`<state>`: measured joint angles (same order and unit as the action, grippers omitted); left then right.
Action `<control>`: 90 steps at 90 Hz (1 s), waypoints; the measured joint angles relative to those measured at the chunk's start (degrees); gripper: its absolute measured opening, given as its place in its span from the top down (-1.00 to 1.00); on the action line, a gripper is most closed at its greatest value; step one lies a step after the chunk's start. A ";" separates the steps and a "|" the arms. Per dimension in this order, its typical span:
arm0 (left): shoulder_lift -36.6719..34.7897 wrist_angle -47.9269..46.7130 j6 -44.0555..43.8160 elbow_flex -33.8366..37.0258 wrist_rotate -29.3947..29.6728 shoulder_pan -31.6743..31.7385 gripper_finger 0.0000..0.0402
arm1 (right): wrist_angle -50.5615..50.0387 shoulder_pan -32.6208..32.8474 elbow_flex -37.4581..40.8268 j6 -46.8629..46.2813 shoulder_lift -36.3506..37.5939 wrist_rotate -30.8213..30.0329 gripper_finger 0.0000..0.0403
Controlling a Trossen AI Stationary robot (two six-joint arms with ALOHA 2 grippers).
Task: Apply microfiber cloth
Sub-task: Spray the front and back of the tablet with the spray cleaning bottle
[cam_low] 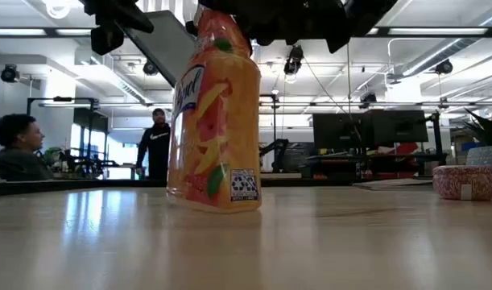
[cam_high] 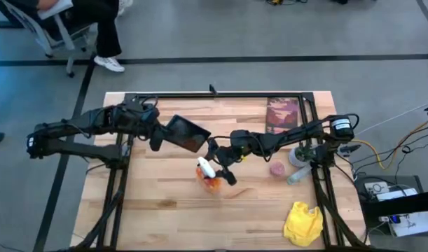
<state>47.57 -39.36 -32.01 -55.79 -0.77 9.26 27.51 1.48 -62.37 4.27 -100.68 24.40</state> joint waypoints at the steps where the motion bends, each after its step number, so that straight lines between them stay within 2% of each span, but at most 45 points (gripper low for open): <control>1: -0.02 -0.05 0.00 0.00 0.03 0.01 0.94 | -0.02 0.00 0.00 0.01 0.00 -0.08 -0.02; 21: -0.81 -1.52 0.07 0.00 0.32 0.02 0.94 | -0.18 -0.04 0.00 -0.05 0.00 -0.58 0.31; 32: -2.12 -4.61 -0.93 -1.14 0.60 0.06 0.94 | -0.33 -0.02 0.00 -0.02 0.00 -0.56 0.32; 44: -3.34 -10.09 -1.81 -3.89 3.53 0.13 0.94 | -0.46 -0.02 -0.02 -0.11 0.00 -0.56 0.32; 69: -3.56 -18.64 -9.62 -5.73 4.36 0.11 0.94 | -0.59 -0.03 -0.02 0.21 -0.04 -0.53 -0.18; 90: -2.92 -19.07 -11.08 -6.14 4.37 0.11 0.94 | -0.17 -0.02 -0.02 0.33 -0.04 -0.52 -0.41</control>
<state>44.64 -58.43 -43.09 -61.93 3.60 9.37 27.35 1.45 -62.39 4.60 -100.73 23.88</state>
